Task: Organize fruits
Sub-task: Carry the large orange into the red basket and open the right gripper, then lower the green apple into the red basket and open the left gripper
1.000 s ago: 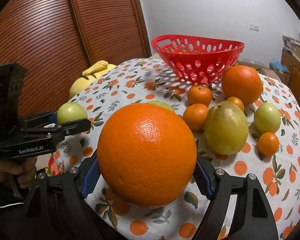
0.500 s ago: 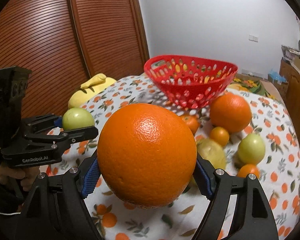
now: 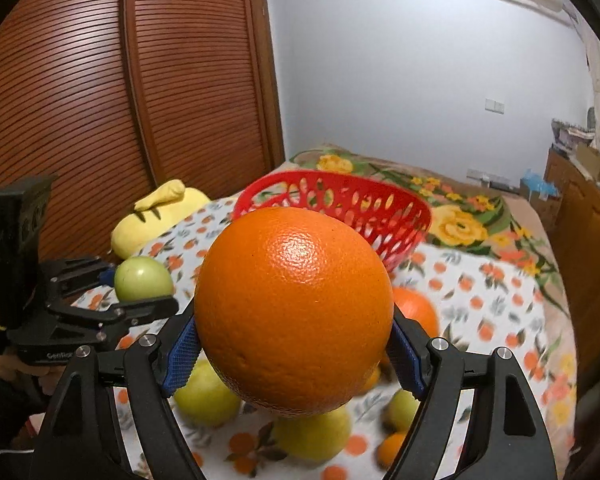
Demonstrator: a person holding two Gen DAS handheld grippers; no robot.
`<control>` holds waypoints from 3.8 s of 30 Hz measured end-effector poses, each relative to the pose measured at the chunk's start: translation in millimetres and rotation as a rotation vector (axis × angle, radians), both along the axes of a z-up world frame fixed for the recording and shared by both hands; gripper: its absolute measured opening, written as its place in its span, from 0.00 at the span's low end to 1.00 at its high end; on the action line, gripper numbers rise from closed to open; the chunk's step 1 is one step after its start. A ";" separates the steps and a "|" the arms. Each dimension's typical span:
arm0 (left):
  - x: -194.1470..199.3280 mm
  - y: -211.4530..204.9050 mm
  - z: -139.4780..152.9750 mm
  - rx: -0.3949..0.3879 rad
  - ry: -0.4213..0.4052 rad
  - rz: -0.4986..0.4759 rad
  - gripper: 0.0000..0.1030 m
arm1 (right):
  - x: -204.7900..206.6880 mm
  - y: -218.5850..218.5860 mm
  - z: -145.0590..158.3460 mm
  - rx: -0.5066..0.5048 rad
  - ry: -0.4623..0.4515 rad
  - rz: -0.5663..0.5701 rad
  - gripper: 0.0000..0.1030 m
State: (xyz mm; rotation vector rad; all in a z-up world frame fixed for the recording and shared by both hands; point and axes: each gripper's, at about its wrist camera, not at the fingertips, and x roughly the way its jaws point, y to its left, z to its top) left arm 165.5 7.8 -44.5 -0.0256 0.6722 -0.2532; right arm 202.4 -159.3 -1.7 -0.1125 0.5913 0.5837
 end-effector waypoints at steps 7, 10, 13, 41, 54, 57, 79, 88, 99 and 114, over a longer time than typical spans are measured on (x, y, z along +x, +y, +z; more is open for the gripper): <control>30.7 1.3 12.9 0.002 -0.014 -0.013 0.50 | 42.0 6.4 12.0 -0.030 -0.001 0.016 0.80; 44.5 5.4 15.7 -0.008 -0.014 -0.014 0.50 | 61.7 12.0 12.4 -0.034 0.012 0.024 0.80; 56.5 8.4 17.8 -0.003 -0.014 -0.008 0.50 | 78.0 18.9 11.2 -0.050 0.020 0.034 0.80; 103.5 17.1 11.1 0.013 -0.004 -0.009 0.50 | 148.5 68.8 -49.1 -0.333 0.305 0.175 0.80; 107.0 17.8 10.2 0.012 -0.004 -0.003 0.50 | 159.1 77.4 -62.7 -0.426 0.360 0.190 0.80; 106.7 17.4 10.7 0.012 -0.005 -0.001 0.50 | 162.3 81.4 -66.9 -0.443 0.373 0.195 0.80; 112.2 22.0 15.0 0.005 -0.004 0.000 0.50 | 173.9 74.0 -43.2 -0.355 0.337 0.144 0.88; 127.4 9.6 8.2 0.017 0.026 -0.027 0.50 | 157.0 29.6 -16.9 -0.251 0.250 0.040 0.88; 138.6 -11.6 -4.2 0.045 0.064 -0.061 0.50 | 141.5 -1.4 -8.0 -0.193 0.209 -0.025 0.88; 139.0 -26.6 -15.9 0.079 0.094 -0.079 0.51 | 107.9 -20.3 -6.0 -0.171 0.131 -0.069 0.88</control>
